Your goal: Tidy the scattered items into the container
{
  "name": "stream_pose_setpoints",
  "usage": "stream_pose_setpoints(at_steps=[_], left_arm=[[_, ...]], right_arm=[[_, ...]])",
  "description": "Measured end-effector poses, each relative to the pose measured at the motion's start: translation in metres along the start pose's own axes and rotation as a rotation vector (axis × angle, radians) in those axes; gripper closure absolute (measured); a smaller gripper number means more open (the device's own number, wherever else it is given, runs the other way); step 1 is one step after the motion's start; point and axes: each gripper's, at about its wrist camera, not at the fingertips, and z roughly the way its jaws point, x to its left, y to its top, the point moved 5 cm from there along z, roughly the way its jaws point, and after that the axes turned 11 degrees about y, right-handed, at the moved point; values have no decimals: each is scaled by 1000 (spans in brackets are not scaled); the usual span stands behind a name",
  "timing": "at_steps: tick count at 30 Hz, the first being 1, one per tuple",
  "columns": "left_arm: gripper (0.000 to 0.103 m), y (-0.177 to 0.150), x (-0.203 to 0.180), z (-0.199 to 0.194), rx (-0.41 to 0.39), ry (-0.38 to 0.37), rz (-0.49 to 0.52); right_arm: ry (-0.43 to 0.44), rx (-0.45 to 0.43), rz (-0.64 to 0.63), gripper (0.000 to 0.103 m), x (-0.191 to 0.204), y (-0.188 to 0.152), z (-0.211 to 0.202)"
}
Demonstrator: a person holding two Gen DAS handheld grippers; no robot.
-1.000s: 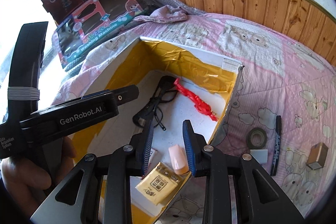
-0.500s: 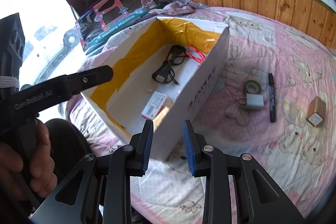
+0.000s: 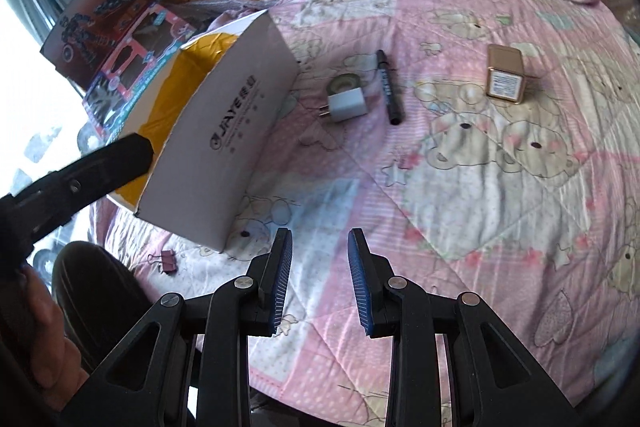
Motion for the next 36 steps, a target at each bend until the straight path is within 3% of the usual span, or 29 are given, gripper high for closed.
stream_pose_setpoints(at_steps=[6, 8, 13, 20, 26, 30, 32, 36], left_arm=[[44, 15, -36, 55, 61, -28, 67], [44, 22, -42, 77, 78, -10, 82], [42, 42, -41, 136, 134, 34, 70], [42, 62, -29, 195, 138, 68, 42], [41, 61, -22, 223, 162, 28, 18], [38, 54, -21, 242, 212, 34, -4], [38, 54, -21, 245, 193, 36, -14], [42, 57, -24, 245, 185, 17, -9]], right_arm=[[-66, -63, 93, 70, -54, 35, -13], [-87, -91, 133, 62, -73, 51, -15], [-155, -126, 195, 57, -116, 93, -10], [-288, -76, 133, 51, -150, 143, 25], [-425, -47, 69, 44, -174, 166, 54], [-417, -33, 89, 44, -190, 173, 66], [-411, -44, 88, 52, -194, 175, 66], [-387, -79, 90, 52, -190, 172, 56]])
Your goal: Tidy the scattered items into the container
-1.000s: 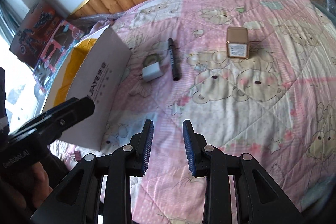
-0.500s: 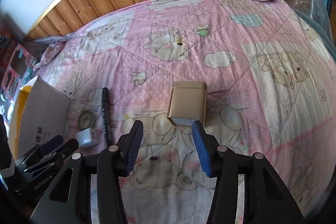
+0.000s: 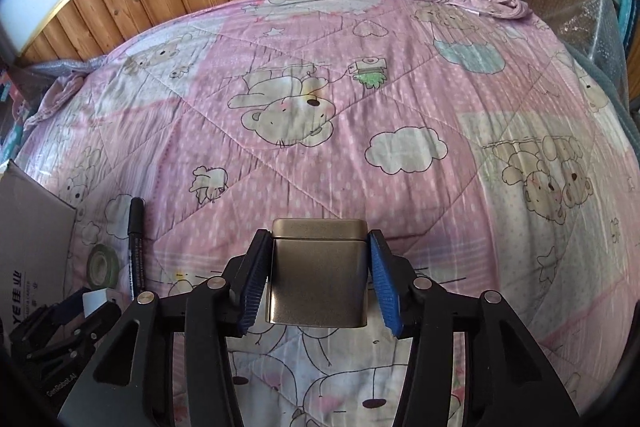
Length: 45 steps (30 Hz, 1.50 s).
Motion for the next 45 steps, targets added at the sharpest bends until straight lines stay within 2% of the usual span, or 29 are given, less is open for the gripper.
stream_pose_setpoints(at_steps=[8, 17, 24, 32, 45], left_arm=[[42, -12, 1, -25, -10, -17, -20], [42, -51, -1, -68, -12, -21, -10], [42, -78, -2, -101, -23, -20, 20], [42, -98, 1, -129, -42, -18, 27], [42, -110, 11, -168, -96, -23, 30]], right_arm=[[56, 3, 20, 52, 11, -42, -37], [117, 44, 5, 52, 40, -107, -71], [141, 67, -4, 52, 57, -144, -88], [152, 71, -39, 52, 75, -170, -108], [171, 61, -103, 52, 107, -193, -130]])
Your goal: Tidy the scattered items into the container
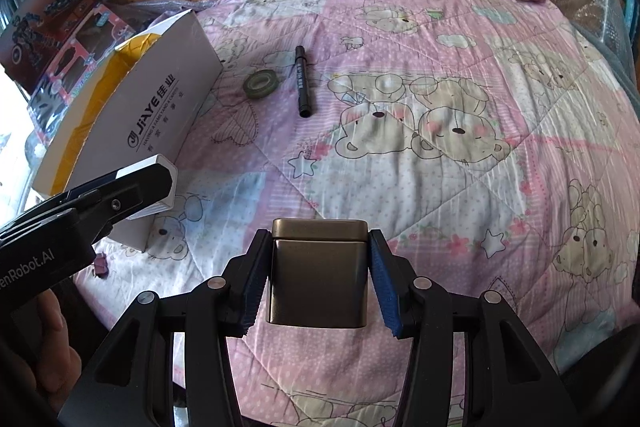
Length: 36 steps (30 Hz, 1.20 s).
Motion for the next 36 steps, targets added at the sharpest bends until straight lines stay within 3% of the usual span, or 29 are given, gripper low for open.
stream_pose_setpoints(at_steps=[36], left_arm=[[42, 16, 42, -50, -78, -36, -94]], right_arm=[[40, -64, -144, 52, 73, 23, -23]])
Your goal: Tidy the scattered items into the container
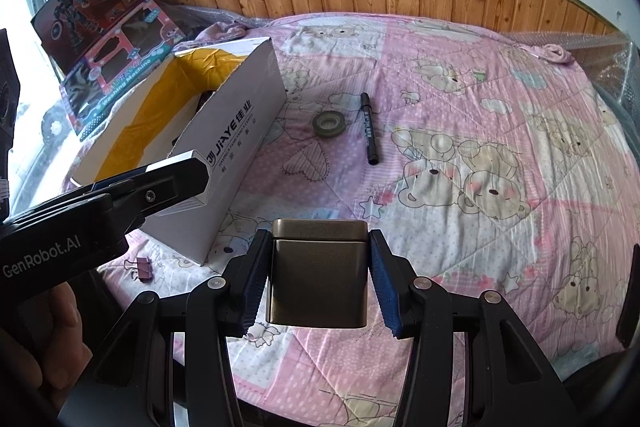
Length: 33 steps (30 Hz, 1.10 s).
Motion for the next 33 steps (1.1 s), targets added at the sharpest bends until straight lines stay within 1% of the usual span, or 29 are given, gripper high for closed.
stream_pose_setpoints(at_steps=[14, 33], left_arm=[[42, 12, 17, -8, -24, 5, -34], [42, 34, 69, -15, -59, 43, -111]], right_arm=[[22, -18, -42, 52, 21, 22, 2], [67, -17, -104, 52, 61, 50, 20]])
